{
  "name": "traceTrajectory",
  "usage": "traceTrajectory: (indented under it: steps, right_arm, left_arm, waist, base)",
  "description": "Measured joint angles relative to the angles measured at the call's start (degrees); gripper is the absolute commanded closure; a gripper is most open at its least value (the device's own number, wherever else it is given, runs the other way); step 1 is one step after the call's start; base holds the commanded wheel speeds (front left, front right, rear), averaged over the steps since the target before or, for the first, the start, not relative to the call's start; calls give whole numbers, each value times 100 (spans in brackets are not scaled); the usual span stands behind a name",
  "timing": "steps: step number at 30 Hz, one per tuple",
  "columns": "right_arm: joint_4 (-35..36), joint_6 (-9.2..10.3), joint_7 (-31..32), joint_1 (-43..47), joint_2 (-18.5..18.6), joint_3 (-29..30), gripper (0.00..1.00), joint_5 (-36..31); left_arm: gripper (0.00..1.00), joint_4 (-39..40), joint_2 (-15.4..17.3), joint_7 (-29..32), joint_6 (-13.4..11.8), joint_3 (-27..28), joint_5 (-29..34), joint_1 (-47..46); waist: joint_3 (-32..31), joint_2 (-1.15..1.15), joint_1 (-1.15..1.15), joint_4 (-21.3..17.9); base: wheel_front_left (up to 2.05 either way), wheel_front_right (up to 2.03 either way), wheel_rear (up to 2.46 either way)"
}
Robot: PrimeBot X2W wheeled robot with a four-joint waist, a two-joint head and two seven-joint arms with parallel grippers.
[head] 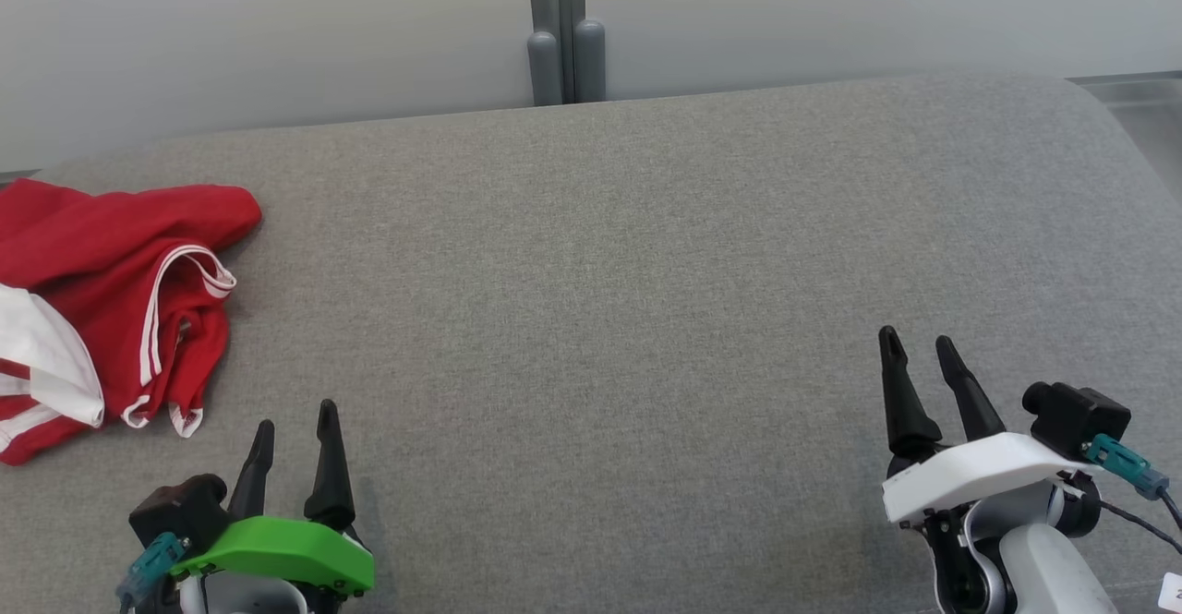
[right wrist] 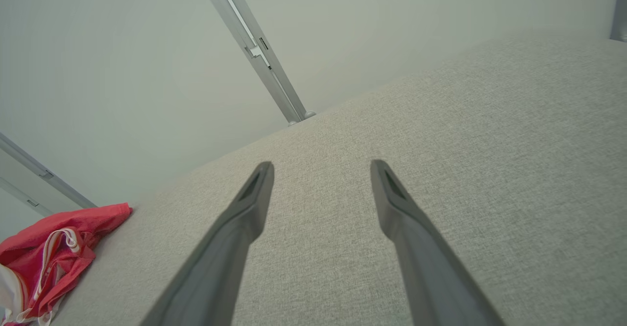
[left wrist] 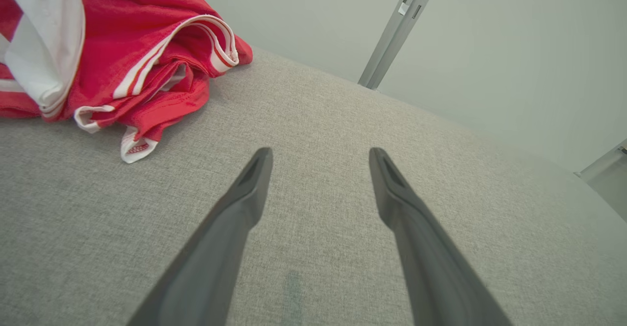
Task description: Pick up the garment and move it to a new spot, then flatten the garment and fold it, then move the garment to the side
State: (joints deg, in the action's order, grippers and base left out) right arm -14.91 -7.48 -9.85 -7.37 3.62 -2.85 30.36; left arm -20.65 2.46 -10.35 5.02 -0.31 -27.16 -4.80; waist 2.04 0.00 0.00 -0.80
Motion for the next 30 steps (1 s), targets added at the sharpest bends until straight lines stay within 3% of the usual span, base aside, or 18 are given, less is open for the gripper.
traceTrajectory:
  steps: [30]
  right_arm:
    - [-133,0,-391,1,-13,-83,0,-1522]
  left_arm:
    - [0,-131,15,-353,-232,-59,1399,35]
  waist:
    - [-42,0,0,-55]
  base:
    - [0,0,0]
